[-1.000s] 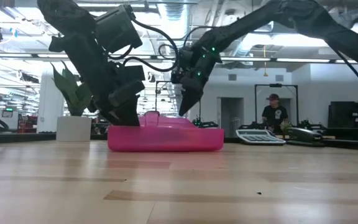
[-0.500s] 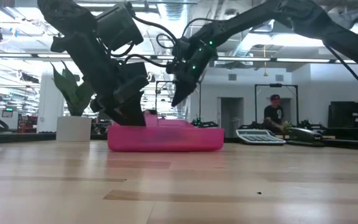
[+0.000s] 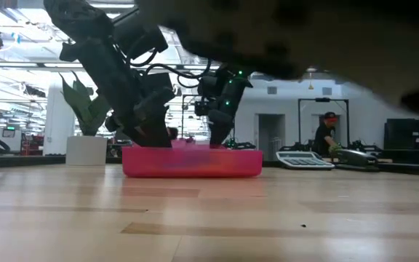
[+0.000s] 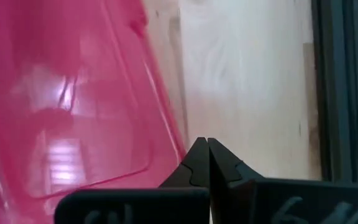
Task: Pack school essentials
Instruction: Close the lid of the supply box
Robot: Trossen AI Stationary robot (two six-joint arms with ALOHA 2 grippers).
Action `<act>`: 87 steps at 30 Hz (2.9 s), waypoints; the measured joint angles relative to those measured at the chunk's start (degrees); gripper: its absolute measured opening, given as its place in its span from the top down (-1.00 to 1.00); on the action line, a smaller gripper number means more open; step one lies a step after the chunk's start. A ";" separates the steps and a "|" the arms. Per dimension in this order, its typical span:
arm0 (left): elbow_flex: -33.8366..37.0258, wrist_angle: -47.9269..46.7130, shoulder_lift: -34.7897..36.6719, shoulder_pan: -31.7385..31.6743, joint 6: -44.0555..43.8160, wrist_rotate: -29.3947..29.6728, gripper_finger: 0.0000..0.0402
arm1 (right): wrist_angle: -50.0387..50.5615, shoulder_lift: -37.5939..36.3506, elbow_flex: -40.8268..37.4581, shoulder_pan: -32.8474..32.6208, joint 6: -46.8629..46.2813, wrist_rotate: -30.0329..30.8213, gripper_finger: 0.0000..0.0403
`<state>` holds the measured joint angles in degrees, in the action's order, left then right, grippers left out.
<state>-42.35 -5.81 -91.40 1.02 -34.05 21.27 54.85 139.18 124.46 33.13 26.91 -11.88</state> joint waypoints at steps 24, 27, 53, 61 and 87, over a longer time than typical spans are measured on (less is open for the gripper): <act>0.00 0.80 0.01 0.00 -0.15 0.10 -0.04 | -8.35 -5.32 0.25 -2.25 2.00 1.55 0.99; 0.00 1.04 0.01 0.00 -0.62 0.03 -0.04 | -6.14 -3.91 -0.12 -1.60 1.63 1.02 0.99; 0.00 0.86 0.00 0.11 -1.19 -0.55 -0.04 | 3.71 -2.59 0.07 -6.07 2.60 -4.06 0.99; 0.00 1.56 -0.61 0.10 -1.23 -0.51 -0.04 | 4.49 -7.37 0.09 -7.85 1.98 -4.34 0.99; 0.00 0.01 13.28 2.24 -12.74 -4.98 -0.03 | 13.11 -11.10 0.09 -17.33 -3.83 -4.67 0.99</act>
<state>-42.35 -5.81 -78.12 3.26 -46.79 16.29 67.96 128.08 124.55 15.80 23.08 -16.55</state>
